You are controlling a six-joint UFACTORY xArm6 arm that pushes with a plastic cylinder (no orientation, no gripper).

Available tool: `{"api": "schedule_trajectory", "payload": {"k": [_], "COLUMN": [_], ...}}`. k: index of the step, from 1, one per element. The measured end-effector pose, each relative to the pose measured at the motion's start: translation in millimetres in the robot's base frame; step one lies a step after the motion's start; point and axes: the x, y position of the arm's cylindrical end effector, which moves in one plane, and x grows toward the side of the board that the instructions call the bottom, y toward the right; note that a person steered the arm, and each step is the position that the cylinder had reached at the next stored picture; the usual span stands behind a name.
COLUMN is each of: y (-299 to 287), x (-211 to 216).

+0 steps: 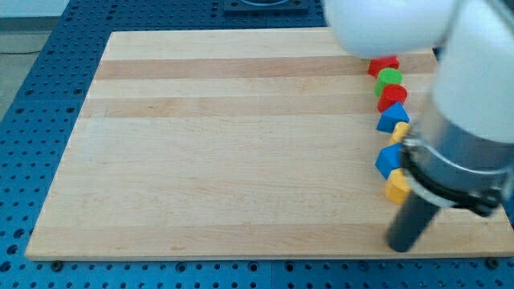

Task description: Move the yellow heart slightly towards the left side

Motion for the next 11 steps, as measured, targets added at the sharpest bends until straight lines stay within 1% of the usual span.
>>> {"api": "schedule_trajectory", "payload": {"k": [1,2,3,4,5,6,7,8,10,11], "y": [56,72,72,71,54,43,41,41,33,-2], "x": [-6,-41,-89,-120,-135,-141,-142,-115,-45,-30]}}
